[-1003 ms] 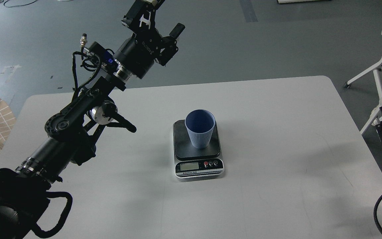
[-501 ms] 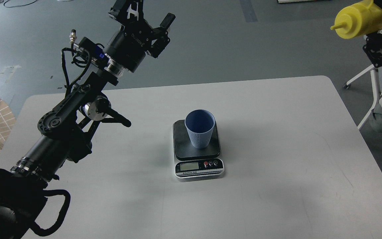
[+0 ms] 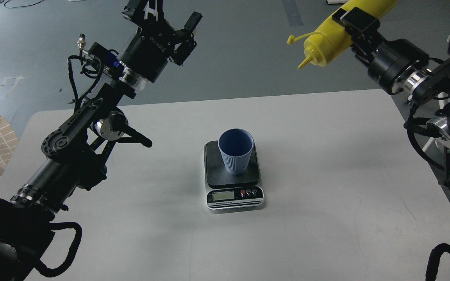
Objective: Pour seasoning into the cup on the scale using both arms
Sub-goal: 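Lift the yellow bottle with the right gripper and tilt it over the cup, then squeeze sauce from the tilted yellow bottle into the blue cup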
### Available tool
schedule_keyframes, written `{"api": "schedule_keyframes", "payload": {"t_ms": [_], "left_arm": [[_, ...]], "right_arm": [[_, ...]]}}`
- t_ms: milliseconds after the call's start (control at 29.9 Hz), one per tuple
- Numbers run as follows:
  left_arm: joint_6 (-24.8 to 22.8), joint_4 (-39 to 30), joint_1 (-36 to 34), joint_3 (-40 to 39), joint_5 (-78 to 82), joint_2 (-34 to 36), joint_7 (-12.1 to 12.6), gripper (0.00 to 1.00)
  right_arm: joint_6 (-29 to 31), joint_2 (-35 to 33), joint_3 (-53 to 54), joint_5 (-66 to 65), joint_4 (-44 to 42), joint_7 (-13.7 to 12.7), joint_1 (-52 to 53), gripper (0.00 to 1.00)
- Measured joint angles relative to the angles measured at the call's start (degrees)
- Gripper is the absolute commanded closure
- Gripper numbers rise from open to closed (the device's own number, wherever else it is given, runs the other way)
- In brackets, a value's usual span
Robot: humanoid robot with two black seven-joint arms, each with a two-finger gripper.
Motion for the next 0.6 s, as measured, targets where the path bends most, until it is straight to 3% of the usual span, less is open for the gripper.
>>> {"api": "schedule_keyframes", "payload": {"t_ms": [301, 602], "left_arm": [[0.08, 0.03, 0.15, -0.55, 0.0, 0.01, 0.0, 0.02], [0.03, -0.14, 0.17, -0.88, 0.0, 0.09, 0.0, 0.02]], "right_arm": [[-5.62, 3.04, -13.19, -15.55, -0.68, 3.37, 1.52, 1.0], [-10.85, 3.1, -22.16, -24.49, -0.72, 4.84, 2.17, 1.0]]}}
